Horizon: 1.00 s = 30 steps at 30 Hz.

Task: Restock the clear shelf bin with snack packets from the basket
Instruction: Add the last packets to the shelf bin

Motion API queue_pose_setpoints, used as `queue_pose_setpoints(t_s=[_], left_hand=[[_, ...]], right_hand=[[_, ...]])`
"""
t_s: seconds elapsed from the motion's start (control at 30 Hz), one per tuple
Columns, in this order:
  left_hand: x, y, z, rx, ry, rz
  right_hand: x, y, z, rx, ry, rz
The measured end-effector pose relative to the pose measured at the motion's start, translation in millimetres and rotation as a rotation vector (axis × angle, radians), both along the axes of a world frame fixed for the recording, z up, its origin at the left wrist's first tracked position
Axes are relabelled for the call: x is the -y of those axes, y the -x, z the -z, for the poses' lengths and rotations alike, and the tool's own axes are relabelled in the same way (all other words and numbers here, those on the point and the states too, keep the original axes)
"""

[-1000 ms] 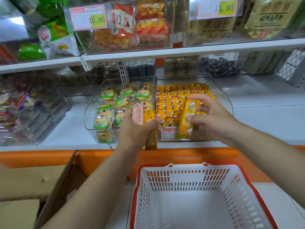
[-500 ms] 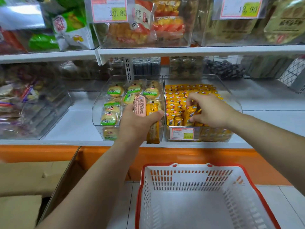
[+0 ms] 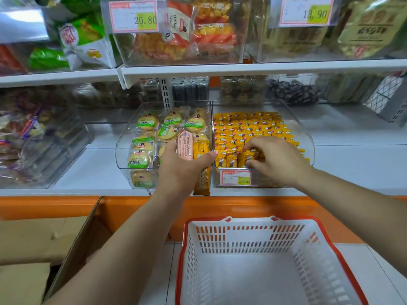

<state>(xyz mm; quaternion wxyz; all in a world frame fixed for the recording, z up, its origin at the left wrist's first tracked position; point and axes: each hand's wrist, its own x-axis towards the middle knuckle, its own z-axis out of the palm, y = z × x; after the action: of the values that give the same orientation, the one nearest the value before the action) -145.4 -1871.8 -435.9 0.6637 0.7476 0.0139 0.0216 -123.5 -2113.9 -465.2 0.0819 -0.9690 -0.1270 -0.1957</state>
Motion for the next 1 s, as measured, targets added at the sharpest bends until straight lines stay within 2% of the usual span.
queue_pose_setpoints(t_s=[0.07, 0.13, 0.27, 0.43, 0.6, 0.73, 0.9, 1.0], left_hand=[[2.7, -0.1, 1.7, 0.016, -0.020, -0.009], [4.5, -0.8, 3.6, 0.026, -0.028, -0.012], [9.0, -3.0, 6.2, 0.009, -0.029, -0.004], [14.0, -1.6, 7.5, -0.023, -0.034, 0.006], [14.9, -4.6, 12.5, -0.013, -0.027, 0.018], [15.6, -5.4, 11.9, -0.144, 0.035, 0.043], [24.7, -2.0, 10.6, -0.344, 0.247, 0.158], [27.0, -3.9, 17.3, -0.363, 0.247, 0.277]], right_hand=[[-3.4, 8.5, 13.3, 0.124, 0.041, -0.002], [-4.8, 18.0, 29.8, 0.155, 0.037, -0.030], [2.9, 16.7, 38.2, 0.110, 0.121, -0.057], [4.5, 12.1, 29.4, 0.019, 0.046, -0.083], [0.7, 8.1, 35.5, 0.041, 0.043, -0.078], [-1.7, 9.5, 43.9, -0.039, 0.100, -0.098], [-4.9, 13.3, 31.0, -0.082, -0.099, -0.025], [-11.3, 21.9, 17.7, -0.049, -0.475, 0.001]])
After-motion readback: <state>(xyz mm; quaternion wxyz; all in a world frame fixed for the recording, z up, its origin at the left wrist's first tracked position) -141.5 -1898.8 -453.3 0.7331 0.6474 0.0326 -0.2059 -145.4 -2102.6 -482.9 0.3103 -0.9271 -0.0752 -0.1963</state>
